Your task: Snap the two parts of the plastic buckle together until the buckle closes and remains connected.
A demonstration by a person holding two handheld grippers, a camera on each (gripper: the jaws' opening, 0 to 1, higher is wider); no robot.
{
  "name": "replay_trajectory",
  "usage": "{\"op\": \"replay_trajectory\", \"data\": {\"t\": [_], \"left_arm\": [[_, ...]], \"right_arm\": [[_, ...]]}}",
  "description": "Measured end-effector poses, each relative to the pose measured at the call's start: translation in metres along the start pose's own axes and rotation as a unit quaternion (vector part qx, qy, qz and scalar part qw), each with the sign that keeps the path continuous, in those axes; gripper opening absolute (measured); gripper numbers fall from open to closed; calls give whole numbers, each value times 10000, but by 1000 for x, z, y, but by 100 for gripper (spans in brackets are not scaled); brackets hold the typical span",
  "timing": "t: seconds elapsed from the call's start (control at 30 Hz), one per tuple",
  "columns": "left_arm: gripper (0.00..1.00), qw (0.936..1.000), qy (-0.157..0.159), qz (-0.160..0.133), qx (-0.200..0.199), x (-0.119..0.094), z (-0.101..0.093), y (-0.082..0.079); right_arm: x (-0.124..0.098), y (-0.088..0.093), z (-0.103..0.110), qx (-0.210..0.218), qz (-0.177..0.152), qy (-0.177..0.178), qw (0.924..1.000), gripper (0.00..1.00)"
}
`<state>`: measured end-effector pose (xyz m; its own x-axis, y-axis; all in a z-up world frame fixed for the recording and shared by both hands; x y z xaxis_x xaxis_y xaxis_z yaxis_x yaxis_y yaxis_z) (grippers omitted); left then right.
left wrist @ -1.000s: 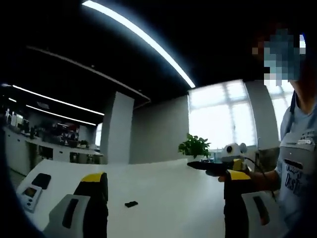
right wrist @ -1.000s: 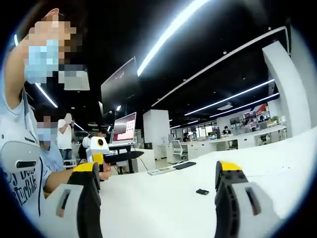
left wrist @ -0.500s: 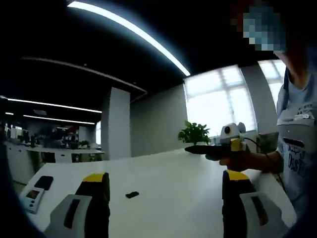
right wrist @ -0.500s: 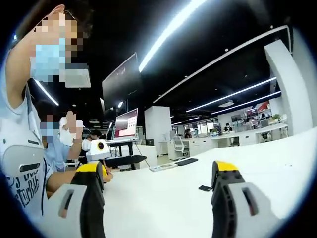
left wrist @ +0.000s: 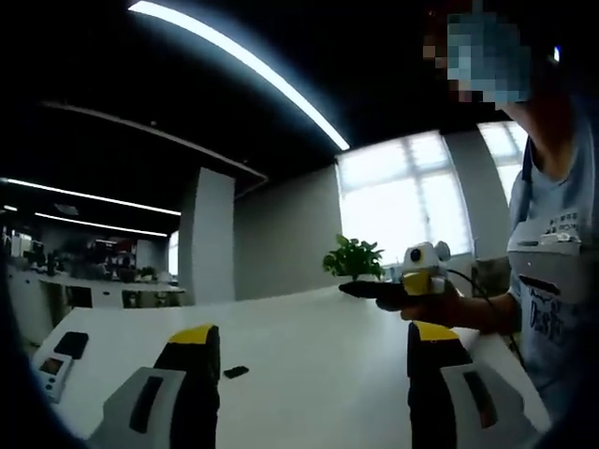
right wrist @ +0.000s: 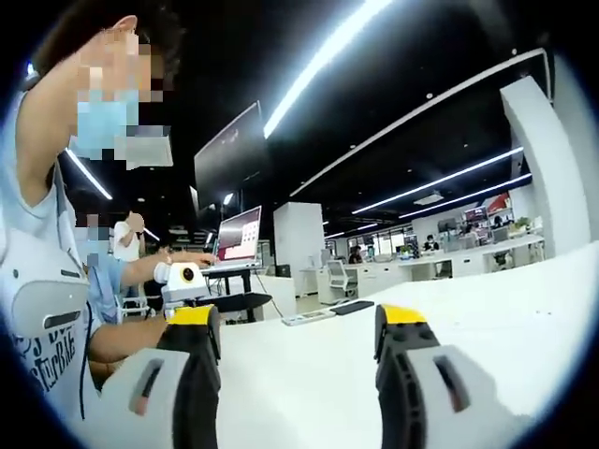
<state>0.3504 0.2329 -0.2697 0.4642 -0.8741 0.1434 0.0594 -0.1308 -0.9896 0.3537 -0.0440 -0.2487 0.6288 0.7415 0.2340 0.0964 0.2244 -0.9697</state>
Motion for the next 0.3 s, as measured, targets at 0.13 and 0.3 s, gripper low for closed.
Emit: {"op": "replay_trajectory", "data": {"t": [0.13, 0.3], "left_arm": [[78, 9999, -30, -49, -162, -2, 3, 0], [76, 9998, 25, -19, -208, -1, 1, 1]], "right_arm": [[-3, -4, 0, 45, -134, 18, 9999, 64], [-2, -4, 2, 48, -128, 7, 9999, 62]]}}
Point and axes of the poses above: the point that each gripper's makers call its tool centre point, and the gripper's own axes: x roughly forward along the fingers, z roughly to its left, y roughly out of its underside, the point moved 8 cm from there along -x, roughly backward along the fingers, and after that the axes turned 4 degrees about y, right-handed, at the moved point
